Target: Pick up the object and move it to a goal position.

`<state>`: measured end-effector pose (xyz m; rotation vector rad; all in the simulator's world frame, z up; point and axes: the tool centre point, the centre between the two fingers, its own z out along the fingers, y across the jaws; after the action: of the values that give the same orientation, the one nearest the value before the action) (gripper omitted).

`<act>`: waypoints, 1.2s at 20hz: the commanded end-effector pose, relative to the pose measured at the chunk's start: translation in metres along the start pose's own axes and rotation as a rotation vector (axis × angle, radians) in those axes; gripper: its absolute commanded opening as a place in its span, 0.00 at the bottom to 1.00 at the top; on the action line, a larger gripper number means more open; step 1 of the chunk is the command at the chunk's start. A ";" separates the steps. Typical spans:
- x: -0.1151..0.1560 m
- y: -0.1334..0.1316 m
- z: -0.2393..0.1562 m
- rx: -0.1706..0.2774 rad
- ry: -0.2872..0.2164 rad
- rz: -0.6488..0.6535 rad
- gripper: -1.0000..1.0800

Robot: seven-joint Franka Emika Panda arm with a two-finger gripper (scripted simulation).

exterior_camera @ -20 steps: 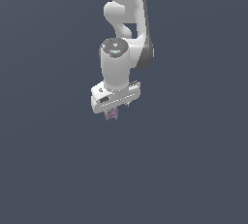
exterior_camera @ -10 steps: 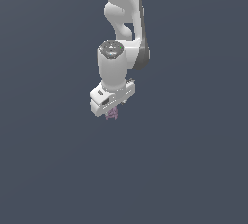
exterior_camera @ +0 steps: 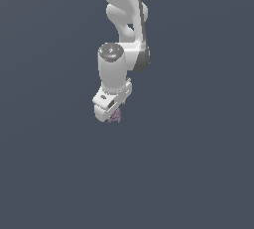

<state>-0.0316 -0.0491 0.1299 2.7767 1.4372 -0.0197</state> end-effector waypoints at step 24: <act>-0.027 -0.010 0.022 0.002 0.017 -0.599 0.96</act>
<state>-0.0545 -0.0651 0.1092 2.2681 2.1715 -0.0052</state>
